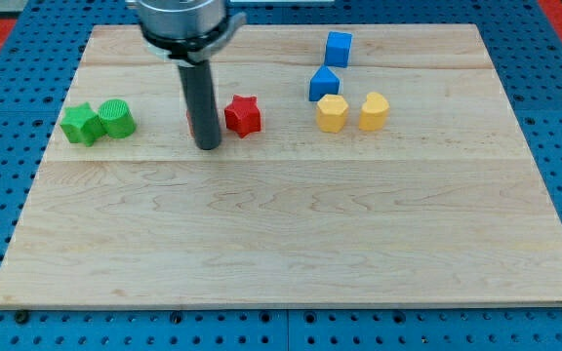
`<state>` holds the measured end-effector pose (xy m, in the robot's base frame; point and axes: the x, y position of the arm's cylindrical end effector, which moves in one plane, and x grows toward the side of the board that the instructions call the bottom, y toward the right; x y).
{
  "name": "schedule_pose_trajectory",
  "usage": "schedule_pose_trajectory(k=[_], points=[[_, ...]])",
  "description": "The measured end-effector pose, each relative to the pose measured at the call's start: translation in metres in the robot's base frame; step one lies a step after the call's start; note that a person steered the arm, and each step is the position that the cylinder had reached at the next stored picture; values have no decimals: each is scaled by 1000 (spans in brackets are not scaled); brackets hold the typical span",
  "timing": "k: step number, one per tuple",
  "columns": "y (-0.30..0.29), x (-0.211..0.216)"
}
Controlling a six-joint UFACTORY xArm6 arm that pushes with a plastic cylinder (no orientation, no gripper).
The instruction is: Nudge the green star up a bit
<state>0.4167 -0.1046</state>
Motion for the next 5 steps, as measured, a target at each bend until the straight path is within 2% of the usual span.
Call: schedule_pose_trajectory(k=[3,4,5], points=[[-60,-1],[-41,18],[2,22]])
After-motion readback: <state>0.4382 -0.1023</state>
